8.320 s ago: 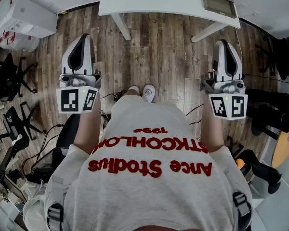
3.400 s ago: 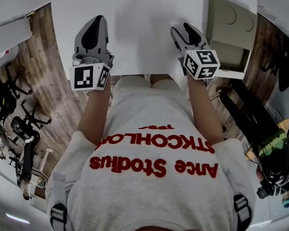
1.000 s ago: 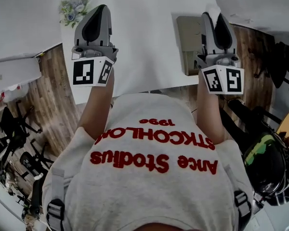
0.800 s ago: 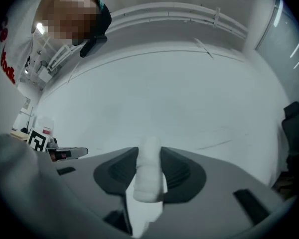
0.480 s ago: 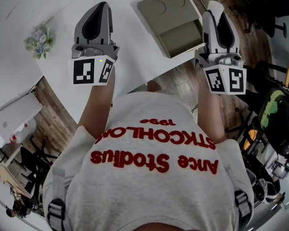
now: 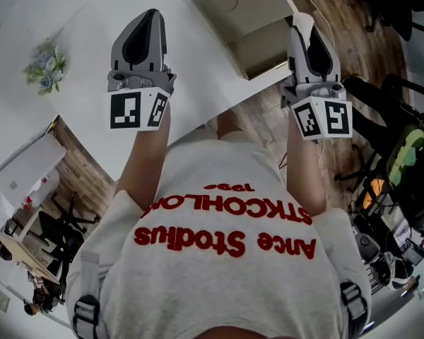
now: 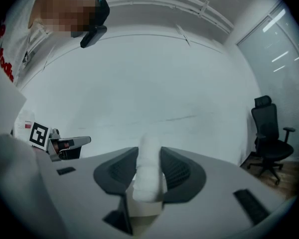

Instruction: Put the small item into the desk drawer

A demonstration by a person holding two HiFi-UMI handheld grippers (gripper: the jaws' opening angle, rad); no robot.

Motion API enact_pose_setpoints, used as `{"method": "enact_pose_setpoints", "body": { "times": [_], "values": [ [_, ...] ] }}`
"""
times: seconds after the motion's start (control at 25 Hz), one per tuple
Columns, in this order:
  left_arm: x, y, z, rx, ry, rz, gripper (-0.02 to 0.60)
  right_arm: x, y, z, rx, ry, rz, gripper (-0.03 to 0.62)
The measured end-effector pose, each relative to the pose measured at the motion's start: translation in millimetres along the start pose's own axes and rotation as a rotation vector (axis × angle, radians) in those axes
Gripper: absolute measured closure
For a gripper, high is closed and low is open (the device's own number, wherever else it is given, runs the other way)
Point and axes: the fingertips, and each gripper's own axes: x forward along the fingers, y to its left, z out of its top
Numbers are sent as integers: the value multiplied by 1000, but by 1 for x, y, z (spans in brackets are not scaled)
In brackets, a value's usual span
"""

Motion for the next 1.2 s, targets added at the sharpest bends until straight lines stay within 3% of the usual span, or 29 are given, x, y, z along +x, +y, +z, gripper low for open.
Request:
{"method": "enact_pose_setpoints", "body": {
  "times": [0.48,0.84,1.0,1.2],
  "values": [
    [8,-28,-59,-22,120,-35,575,4,-19,-135,11,296,16,453],
    [14,-36,-75,-22,171,-52,575,-1,-30,-191,-55,479,5,436],
    [15,-31,-79,-23,176,-47,575,-1,-29,-195,-22,477,-2,431],
    [21,-34,-74,-19,157,-38,575,6,-39,-159,-16,360,-12,513]
  ]
}}
